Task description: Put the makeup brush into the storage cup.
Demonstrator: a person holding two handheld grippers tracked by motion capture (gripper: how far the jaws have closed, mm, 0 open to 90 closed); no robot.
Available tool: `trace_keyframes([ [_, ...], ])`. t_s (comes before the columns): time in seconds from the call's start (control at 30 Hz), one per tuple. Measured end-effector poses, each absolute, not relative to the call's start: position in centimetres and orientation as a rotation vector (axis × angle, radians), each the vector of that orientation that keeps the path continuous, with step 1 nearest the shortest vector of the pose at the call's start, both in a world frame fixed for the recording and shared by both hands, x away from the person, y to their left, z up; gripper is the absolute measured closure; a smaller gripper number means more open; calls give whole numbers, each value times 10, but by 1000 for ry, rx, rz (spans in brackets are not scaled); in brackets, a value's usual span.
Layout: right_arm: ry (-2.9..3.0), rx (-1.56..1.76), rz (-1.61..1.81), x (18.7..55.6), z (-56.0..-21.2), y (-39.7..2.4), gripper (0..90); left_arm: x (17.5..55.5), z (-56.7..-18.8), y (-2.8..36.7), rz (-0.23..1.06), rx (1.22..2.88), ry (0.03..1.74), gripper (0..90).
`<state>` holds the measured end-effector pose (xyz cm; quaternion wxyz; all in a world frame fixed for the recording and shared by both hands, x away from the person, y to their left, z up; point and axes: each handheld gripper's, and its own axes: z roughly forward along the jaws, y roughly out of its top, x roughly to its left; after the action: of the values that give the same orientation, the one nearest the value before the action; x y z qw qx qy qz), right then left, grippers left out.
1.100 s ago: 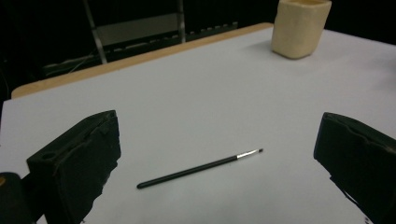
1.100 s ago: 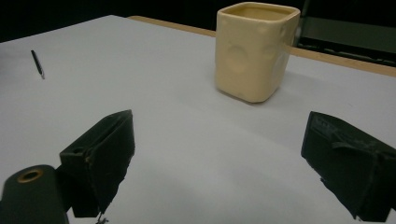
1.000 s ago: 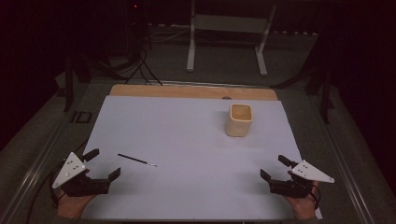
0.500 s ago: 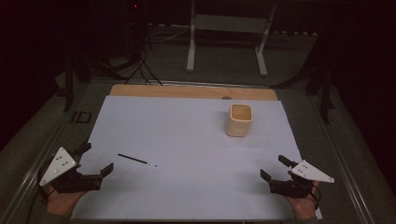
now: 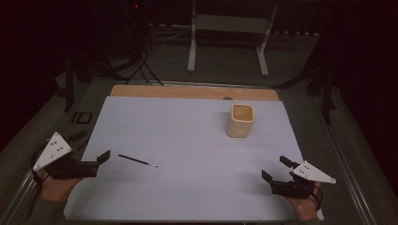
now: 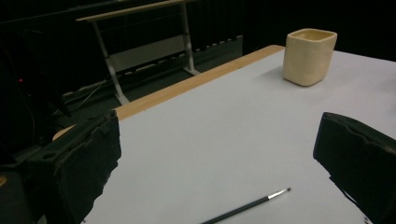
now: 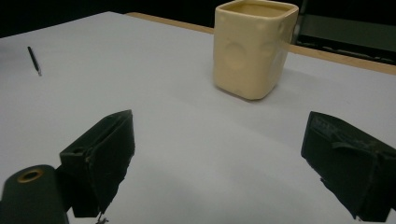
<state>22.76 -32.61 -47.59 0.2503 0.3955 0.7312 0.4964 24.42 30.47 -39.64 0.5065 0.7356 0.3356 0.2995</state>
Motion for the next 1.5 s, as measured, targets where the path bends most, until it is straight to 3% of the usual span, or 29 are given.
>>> trace_keyframes([
  [0.73,1998,1073,1351,227,-476,-326,96,289,-396,280,679,1829,793,22],
  [1.5,2013,1067,1352,228,-477,-326,96,312,-380,264,592,2090,729,48],
])
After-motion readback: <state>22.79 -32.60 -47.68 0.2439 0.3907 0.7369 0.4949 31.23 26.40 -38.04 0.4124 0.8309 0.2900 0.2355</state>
